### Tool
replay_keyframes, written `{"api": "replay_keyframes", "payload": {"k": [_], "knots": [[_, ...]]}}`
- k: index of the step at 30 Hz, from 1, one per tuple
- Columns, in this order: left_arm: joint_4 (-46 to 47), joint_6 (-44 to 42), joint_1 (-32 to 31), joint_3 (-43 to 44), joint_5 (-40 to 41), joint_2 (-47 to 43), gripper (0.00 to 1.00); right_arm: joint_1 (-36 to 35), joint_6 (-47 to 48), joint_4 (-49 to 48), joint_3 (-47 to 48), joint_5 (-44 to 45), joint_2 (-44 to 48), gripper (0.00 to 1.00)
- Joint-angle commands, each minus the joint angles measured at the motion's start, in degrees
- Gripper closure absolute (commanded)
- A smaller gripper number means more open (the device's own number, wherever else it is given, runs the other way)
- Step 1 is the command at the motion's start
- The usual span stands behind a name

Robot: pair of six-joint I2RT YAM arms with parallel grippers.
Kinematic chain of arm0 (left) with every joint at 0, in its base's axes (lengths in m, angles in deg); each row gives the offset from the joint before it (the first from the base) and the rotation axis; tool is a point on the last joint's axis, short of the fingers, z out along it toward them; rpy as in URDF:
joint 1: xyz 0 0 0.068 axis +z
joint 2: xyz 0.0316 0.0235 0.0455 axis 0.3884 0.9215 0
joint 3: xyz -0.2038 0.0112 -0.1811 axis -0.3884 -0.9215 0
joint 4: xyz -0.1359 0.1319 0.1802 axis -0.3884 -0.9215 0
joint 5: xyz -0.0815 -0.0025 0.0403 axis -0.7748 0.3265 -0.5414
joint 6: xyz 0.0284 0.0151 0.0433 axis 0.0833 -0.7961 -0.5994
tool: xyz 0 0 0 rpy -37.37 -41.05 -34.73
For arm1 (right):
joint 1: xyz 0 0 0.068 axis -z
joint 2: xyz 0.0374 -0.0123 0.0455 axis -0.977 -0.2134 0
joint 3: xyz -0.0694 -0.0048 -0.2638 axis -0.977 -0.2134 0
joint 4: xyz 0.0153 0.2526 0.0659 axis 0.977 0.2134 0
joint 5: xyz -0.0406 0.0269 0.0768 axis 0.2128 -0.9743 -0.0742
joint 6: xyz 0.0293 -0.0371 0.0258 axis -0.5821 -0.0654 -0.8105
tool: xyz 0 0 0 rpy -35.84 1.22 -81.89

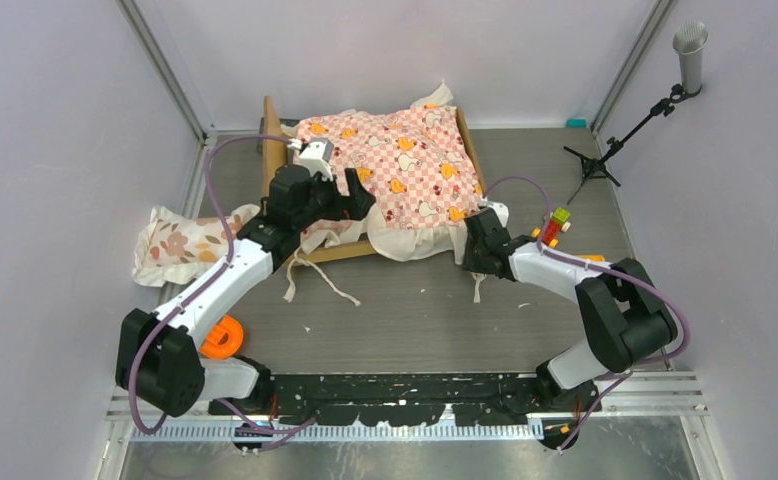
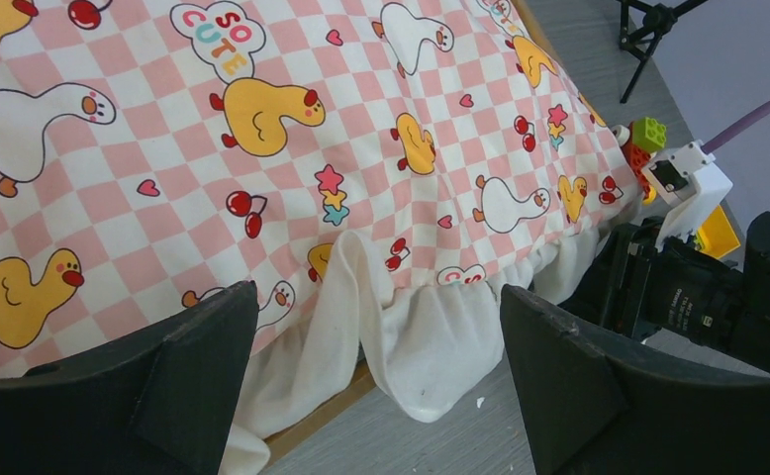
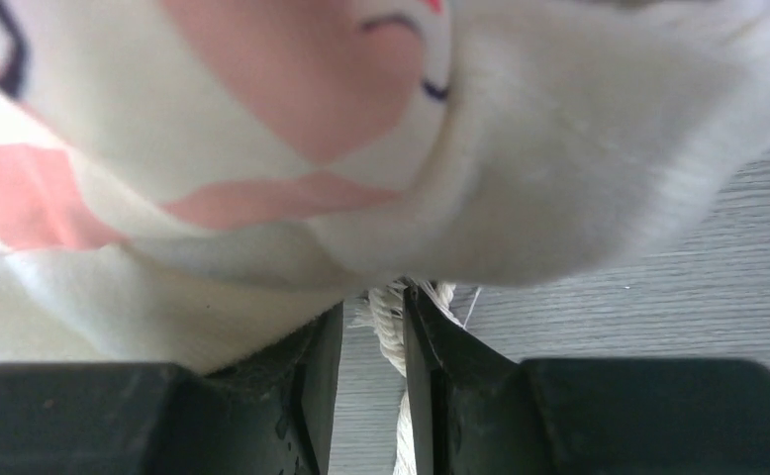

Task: Set up the pet bed
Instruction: Tie the ropes to the bed frame.

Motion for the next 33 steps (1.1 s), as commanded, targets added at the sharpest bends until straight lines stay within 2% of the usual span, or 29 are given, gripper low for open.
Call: {"api": "replay_keyframes", "payload": {"k": [1,5,9,16,21,28,33], "knots": [[1.0,-1.4,-0.7,1.1,-1.2,-0.1,0.06,-0.7,-0.6,0.1,2.3,3.4,-1.3,0.67],[2.0,-1.9,-0.9,0.5,-2.9,-0.1,0.07,-0.8,-0.9,0.1,2.3,3.2,-3.1,0.71],[2.6,-1.8,-1.3,0.4,-3.3,0.2,0.07,-0.7,-1.6,-0.6,1.6,2.6,-3.4,0.85],[3.1,-3.6,-2.8,0.7,-7.2,2.0,0.13,-0.8,-1.7,-3.6,-1.0,-2.5,1.4,0.96],[5.1,-5.6,-6.3,0.6,-8.4,3.3,0.17,-0.3,-2.1,-5.3,-2.5,-6.9,5.9,0.99],[11.5,-3.5,-10.3,-1.2,-12.4,7.8,0.3,3.4,-3.7,-5.1,-3.2,-12.4,8.7,0.99],[16.7,-4.1,-14.4,-3.4,-10.7,11.0,0.32,6.6,-4.5,-5.8,-4.8,-17.5,11.0,0.99]]}}
